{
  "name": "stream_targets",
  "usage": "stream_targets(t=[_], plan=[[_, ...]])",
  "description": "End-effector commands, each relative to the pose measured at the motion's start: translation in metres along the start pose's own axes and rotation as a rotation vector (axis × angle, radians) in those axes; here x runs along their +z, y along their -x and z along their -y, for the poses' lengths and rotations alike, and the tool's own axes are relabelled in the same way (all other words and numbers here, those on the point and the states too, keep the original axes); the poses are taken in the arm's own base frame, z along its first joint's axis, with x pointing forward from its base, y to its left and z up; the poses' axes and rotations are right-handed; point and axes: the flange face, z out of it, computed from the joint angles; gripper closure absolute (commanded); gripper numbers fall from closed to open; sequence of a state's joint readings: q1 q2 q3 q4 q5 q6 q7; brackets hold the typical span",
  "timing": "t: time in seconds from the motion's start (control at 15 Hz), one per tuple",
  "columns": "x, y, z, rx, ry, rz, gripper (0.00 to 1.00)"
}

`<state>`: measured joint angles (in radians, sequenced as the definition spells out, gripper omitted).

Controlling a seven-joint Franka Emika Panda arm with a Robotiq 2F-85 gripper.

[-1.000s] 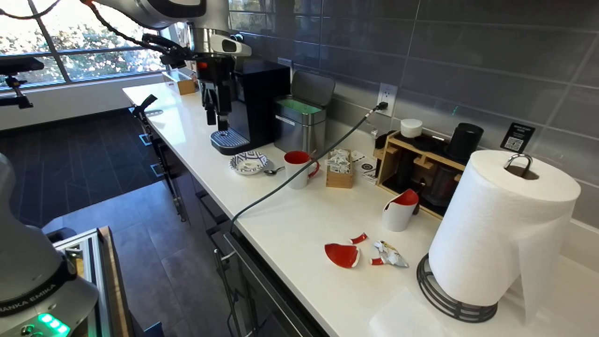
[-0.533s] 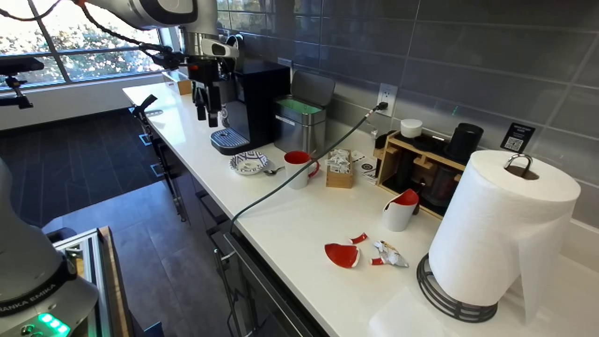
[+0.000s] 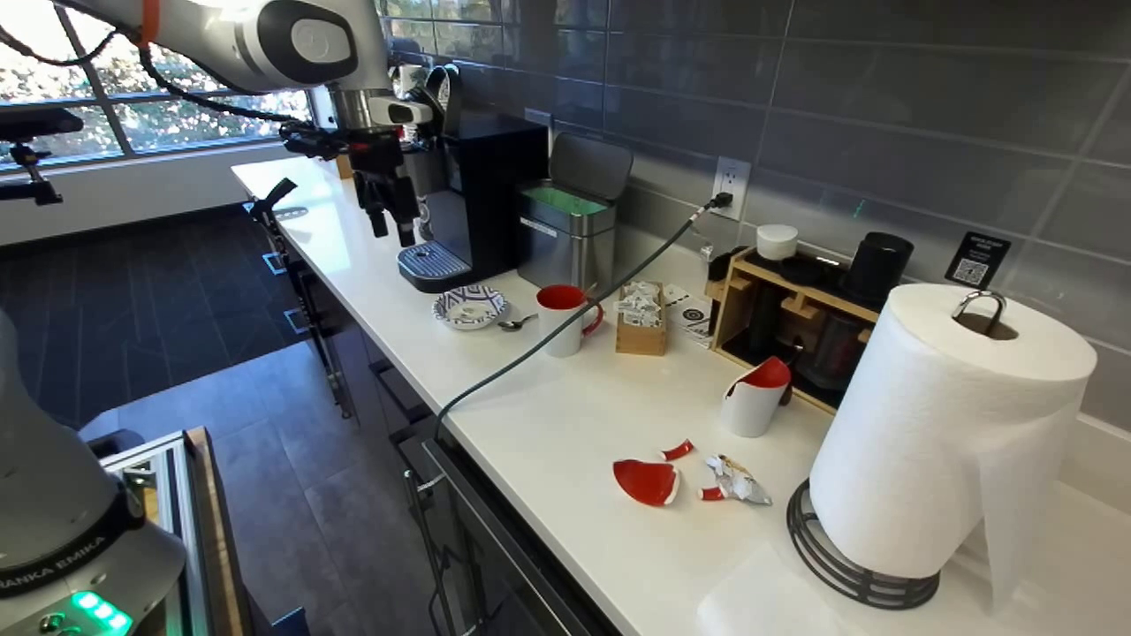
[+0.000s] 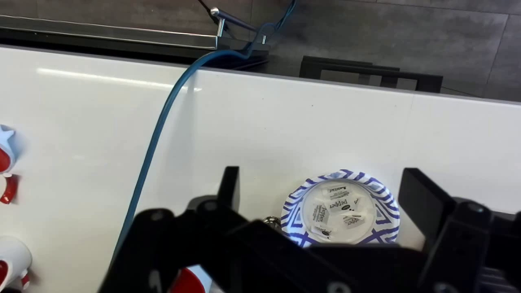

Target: Remove the spoon from the mug and put it inside the bowl

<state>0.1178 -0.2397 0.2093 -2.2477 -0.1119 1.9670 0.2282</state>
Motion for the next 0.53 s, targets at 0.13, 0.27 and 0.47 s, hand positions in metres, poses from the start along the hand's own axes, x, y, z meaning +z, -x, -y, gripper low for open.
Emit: stream_targets(t=[0.13, 0.27, 0.47], plan=[[-0.002, -0.001, -0.001, 0.003, -0.001, -0.003, 0.00], [-0.001, -0.007, -0.001, 0.037, -0.020, -0.027, 0.00], [0.016, -0.030, -0.023, 0.190, -0.077, -0.083, 0.00]])
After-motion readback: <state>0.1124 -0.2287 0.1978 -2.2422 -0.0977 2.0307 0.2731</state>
